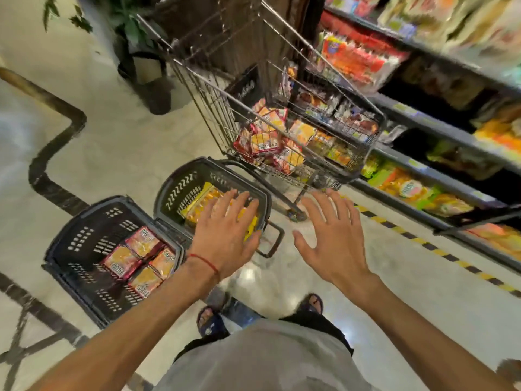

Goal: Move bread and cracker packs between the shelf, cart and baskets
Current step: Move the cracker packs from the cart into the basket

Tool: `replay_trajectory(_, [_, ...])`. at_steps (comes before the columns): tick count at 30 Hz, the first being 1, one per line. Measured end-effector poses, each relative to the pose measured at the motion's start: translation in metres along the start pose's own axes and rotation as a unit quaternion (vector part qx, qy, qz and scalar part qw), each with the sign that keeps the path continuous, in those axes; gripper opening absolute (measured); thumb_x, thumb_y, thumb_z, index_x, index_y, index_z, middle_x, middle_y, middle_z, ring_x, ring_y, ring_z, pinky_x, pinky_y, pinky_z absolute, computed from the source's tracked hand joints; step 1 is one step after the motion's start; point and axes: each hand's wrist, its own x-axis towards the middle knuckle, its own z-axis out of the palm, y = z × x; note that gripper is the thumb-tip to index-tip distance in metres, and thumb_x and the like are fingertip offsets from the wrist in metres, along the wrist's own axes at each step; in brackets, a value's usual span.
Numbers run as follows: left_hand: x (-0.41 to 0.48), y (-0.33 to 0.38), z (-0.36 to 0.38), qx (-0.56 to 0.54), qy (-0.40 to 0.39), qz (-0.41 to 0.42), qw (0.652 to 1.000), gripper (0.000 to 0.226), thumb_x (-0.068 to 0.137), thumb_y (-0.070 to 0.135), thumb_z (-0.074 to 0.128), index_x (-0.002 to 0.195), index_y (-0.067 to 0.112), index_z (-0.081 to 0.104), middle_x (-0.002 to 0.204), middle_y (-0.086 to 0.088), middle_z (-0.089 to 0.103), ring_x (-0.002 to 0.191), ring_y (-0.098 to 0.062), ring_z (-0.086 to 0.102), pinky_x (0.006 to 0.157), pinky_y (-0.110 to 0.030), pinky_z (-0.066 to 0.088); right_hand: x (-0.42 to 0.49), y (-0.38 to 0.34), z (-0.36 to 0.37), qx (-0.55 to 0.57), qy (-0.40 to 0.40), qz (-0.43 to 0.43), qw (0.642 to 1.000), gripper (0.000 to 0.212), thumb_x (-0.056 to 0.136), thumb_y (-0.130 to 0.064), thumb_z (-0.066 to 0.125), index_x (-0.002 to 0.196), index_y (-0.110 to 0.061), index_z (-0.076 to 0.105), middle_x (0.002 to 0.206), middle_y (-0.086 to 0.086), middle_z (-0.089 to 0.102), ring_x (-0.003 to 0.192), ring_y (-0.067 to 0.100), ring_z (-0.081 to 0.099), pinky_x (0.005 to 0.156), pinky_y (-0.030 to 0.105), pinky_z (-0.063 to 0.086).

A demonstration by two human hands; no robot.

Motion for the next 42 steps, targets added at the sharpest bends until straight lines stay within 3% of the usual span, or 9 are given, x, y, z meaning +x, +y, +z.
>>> replay_trajectory(7, [0.085, 0.131, -0.014, 0.021, -0.006, -0.007, 1.0, 0.067, 0.096, 0.059, 0.031, 0.151, 0.023, 0.041, 0.156, -0.006, 0.044, 0.147, -0.031, 0.034, 0.116, -0.052, 0.032, 0.01, 0.147, -0.019, 0.024, 0.006, 0.004, 1.0, 0.064, 0.096, -0.055, 0.053, 0.151, -0.023, 0.049, 0.158, 0.005, 0.047, 0.152, 0.031, 0.032, 0.126, 0.05, 0.016])
replay_trajectory(14, [0.149, 0.2, -0.019, 0.031, -0.009, -0.039, 0.999, 0.07, 0.097, 0.061, 0.02, 0.154, 0.024, 0.036, 0.158, -0.006, 0.041, 0.149, -0.031, 0.032, 0.118, -0.053, 0.03, 0.062, 0.249, -0.026, -0.002, 0.002, -0.069, 0.998, 0.065, 0.095, -0.053, 0.059, 0.151, -0.02, 0.049, 0.158, 0.005, 0.046, 0.151, 0.03, 0.028, 0.126, 0.049, 0.015])
replay_trajectory(22, [0.247, 0.192, -0.015, 0.024, 0.011, -0.085, 0.996, 0.066, 0.101, 0.061, 0.029, 0.155, 0.025, 0.035, 0.16, -0.008, 0.038, 0.149, -0.032, 0.032, 0.12, -0.051, 0.025, 0.171, 0.308, -0.014, -0.044, -0.011, -0.148, 0.988, 0.065, 0.096, -0.054, 0.055, 0.151, -0.019, 0.052, 0.155, 0.006, 0.051, 0.15, 0.031, 0.035, 0.125, 0.051, 0.024])
replay_trajectory(31, [0.368, 0.166, 0.008, 0.007, -0.027, -0.101, 0.995, 0.066, 0.1, 0.06, 0.039, 0.153, 0.021, 0.039, 0.159, -0.011, 0.04, 0.146, -0.035, 0.037, 0.118, -0.057, 0.028, 0.292, 0.342, 0.025, -0.062, -0.058, -0.216, 0.973, 0.064, 0.1, -0.054, 0.049, 0.153, -0.017, 0.051, 0.157, 0.008, 0.05, 0.15, 0.033, 0.037, 0.122, 0.056, 0.028])
replay_trajectory(37, [0.407, 0.151, 0.023, 0.014, -0.07, -0.166, 0.983, 0.071, 0.099, 0.064, 0.032, 0.158, 0.024, 0.03, 0.164, -0.007, 0.031, 0.15, -0.031, 0.029, 0.12, -0.052, 0.022, 0.365, 0.358, 0.054, -0.045, -0.078, -0.274, 0.958, 0.066, 0.099, -0.053, 0.048, 0.154, -0.017, 0.049, 0.161, 0.007, 0.046, 0.152, 0.031, 0.035, 0.126, 0.054, 0.023])
replay_trajectory(42, [0.444, 0.144, 0.045, -0.001, -0.075, -0.246, 0.966, 0.065, 0.098, 0.055, 0.044, 0.153, 0.019, 0.042, 0.157, -0.011, 0.042, 0.146, -0.033, 0.036, 0.118, -0.054, 0.027, 0.438, 0.366, 0.096, -0.029, -0.106, -0.343, 0.933, 0.065, 0.099, -0.052, 0.046, 0.153, -0.016, 0.048, 0.159, 0.009, 0.047, 0.15, 0.032, 0.036, 0.125, 0.051, 0.022])
